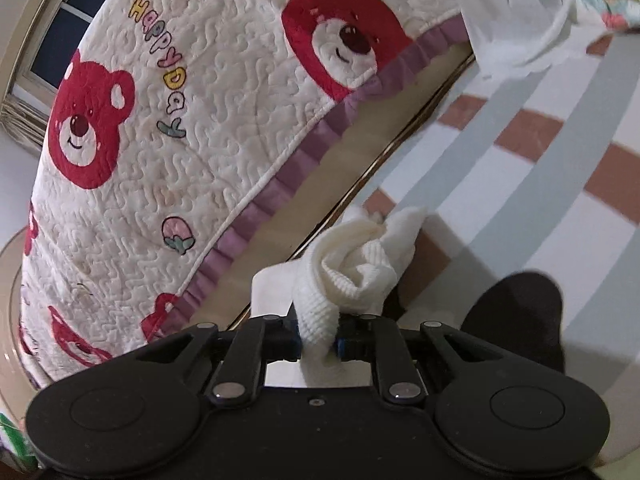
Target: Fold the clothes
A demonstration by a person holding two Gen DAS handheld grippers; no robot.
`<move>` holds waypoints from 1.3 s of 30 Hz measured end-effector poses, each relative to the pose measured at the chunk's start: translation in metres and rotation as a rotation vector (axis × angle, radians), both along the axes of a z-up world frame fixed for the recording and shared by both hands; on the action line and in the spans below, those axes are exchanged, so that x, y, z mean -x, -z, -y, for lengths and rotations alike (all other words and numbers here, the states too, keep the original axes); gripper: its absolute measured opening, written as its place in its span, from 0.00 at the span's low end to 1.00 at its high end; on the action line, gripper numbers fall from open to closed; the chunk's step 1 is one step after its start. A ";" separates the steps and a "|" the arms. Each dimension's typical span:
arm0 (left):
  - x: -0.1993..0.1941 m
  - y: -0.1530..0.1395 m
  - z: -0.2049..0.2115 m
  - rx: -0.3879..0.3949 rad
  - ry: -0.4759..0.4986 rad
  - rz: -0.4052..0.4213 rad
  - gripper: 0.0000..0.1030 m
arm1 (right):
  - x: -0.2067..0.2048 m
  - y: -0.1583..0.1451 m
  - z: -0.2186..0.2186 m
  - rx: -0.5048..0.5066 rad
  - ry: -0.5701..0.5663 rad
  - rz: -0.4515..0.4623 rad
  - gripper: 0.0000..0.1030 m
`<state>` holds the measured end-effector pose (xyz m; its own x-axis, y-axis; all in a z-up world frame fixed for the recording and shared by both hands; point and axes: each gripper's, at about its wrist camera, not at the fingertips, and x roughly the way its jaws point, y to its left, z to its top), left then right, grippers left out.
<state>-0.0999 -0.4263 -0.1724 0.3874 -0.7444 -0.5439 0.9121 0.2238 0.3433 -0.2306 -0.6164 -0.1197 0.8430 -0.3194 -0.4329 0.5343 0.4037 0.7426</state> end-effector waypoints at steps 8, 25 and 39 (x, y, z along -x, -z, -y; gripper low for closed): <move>-0.007 -0.014 -0.001 0.036 -0.098 0.072 0.18 | 0.004 0.021 -0.006 -0.079 0.091 0.077 0.21; -0.008 -0.020 -0.007 0.086 -0.154 -0.066 0.18 | 0.010 0.094 -0.068 -0.321 0.238 0.086 0.45; 0.011 0.001 -0.011 0.007 -0.104 0.066 0.24 | -0.003 0.075 -0.068 -0.134 0.217 0.089 0.20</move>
